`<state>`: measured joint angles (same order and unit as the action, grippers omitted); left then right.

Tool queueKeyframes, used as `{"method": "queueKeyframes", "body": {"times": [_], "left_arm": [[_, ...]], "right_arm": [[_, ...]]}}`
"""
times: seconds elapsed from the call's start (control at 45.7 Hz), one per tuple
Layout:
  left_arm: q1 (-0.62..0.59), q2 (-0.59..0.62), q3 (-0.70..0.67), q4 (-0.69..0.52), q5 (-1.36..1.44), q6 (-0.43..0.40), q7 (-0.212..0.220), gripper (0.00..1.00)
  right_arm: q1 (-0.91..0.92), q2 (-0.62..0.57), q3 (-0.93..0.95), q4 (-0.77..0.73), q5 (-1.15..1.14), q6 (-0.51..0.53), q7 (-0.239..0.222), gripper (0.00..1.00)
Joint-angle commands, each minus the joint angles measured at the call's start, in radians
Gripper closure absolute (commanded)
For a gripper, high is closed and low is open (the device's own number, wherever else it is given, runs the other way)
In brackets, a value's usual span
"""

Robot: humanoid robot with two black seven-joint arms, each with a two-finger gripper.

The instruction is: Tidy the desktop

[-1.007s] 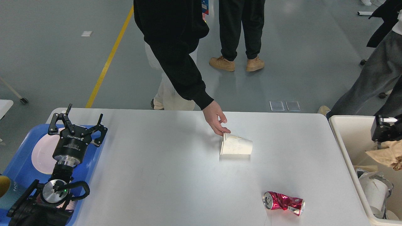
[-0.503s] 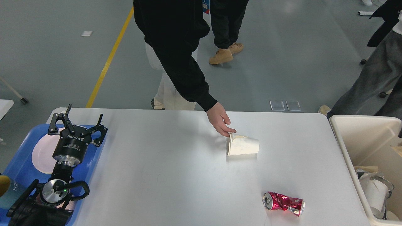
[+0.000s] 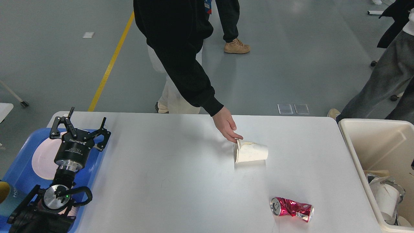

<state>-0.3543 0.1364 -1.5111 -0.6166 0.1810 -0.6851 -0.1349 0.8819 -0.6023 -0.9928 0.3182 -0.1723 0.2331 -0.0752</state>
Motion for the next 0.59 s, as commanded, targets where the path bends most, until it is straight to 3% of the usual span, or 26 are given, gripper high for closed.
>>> {"method": "queueKeyframes", "body": {"times": [0.0,0.306,0.394,0.481,0.569], "left_arm": [[0.0,0.0,0.0,0.0,0.0,-0.001,0.0,0.04],[0.0,0.0,0.0,0.0,0.0,0.001,0.0,0.04],[0.0,0.0,0.0,0.0,0.0,0.001,-0.002,0.04],[0.0,0.0,0.0,0.0,0.0,0.001,-0.002,0.04],[0.0,0.0,0.0,0.0,0.0,0.001,0.0,0.04]], "right_arm": [[-0.256,0.147,0.072,-0.321,0.008,-0.012,-0.001,1.0],[-0.33,0.2,0.095,-0.341,0.008,-0.063,-0.005,1.0],[-0.331,0.203,0.095,-0.341,0.008,-0.078,-0.005,0.62],[-0.345,0.213,0.095,-0.338,0.008,-0.121,-0.003,0.38],[-0.36,0.228,0.095,-0.338,0.008,-0.166,-0.003,0.06]]}}
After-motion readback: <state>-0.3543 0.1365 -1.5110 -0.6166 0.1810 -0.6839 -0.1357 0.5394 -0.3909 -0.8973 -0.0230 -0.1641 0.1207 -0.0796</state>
